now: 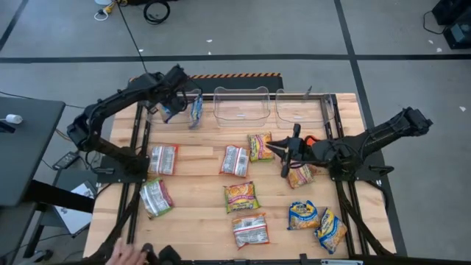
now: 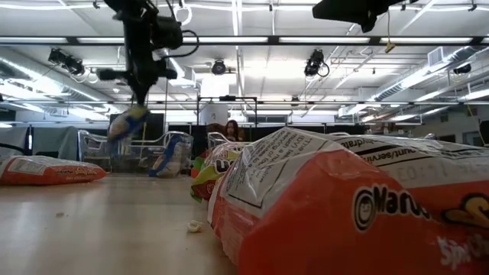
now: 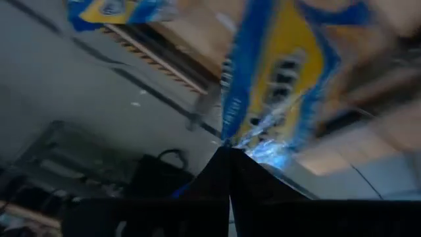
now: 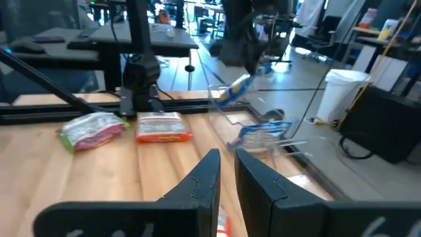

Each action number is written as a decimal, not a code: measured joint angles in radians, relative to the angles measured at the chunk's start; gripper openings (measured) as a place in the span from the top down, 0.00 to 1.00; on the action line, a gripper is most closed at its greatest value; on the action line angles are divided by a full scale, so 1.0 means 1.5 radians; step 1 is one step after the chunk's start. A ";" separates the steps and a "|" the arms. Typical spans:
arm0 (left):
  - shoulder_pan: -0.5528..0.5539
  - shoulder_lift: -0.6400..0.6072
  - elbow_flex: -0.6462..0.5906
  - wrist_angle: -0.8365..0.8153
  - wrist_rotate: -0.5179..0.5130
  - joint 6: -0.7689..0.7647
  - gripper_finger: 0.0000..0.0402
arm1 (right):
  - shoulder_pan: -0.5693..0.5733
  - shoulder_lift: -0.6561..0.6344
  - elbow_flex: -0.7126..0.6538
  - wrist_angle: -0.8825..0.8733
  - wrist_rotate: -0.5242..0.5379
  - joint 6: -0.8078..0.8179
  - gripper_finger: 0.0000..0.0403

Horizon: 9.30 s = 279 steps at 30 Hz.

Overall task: Sort Maruchan noodles
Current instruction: Put the blue noodle pack into the left transparent bin

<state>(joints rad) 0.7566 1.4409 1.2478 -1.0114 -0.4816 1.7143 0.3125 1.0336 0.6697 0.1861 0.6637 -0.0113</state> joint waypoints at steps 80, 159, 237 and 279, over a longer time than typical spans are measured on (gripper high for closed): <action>-0.282 -0.110 0.112 -0.027 0.304 -1.104 0.77 | 0.046 0.274 0.425 -0.828 -0.347 0.387 0.87; -0.906 -0.272 0.048 -0.211 -0.182 -1.706 0.82 | -0.211 0.643 0.481 -0.079 -0.385 0.875 0.99; -0.791 -0.011 0.042 0.187 -0.099 -1.688 0.83 | -0.230 0.214 0.481 -0.659 -0.310 0.435 0.48; -0.615 0.276 0.161 -0.034 0.024 -1.992 0.50 | -0.298 0.009 0.481 -0.844 -0.315 0.255 0.45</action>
<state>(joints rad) -0.1658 1.8553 1.4887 -1.0617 -0.4450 -1.2733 -0.1345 1.0475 1.3914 -1.0797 0.1909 0.3717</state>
